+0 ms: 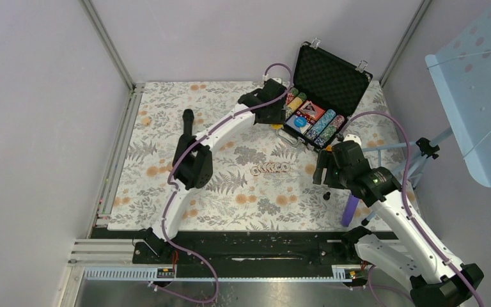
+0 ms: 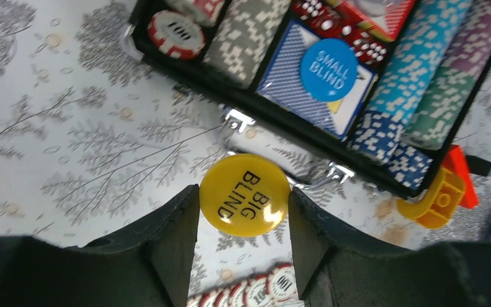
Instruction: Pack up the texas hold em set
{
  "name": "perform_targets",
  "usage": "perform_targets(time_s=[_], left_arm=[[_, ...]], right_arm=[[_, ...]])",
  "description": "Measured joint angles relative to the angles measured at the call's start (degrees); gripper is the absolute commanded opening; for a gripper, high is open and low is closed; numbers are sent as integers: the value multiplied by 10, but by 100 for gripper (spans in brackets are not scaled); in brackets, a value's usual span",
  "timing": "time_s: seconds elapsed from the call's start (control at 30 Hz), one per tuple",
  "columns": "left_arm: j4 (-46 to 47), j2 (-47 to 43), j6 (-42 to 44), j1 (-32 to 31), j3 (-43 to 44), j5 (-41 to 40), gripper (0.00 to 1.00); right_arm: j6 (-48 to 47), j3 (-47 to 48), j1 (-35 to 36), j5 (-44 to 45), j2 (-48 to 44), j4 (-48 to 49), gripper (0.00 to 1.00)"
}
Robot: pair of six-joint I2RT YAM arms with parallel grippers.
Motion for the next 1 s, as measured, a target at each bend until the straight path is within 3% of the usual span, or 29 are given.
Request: perform_targets(time_s=[0.2,0.43,0.7,1.0], left_arm=[[53,29,-21,0,23,54,39],[170,106,-106,0,69,124,38],[269,185,-204,0,100,132,38],[303,185,-214,2,101,116,58]], right_arm=[[0,0,-1,0,0,-6,82],[0,0,-3,0,-4,-14,82],[0,0,-4,0,-29,-27,82],[0,0,-4,0,-30,-34,82]])
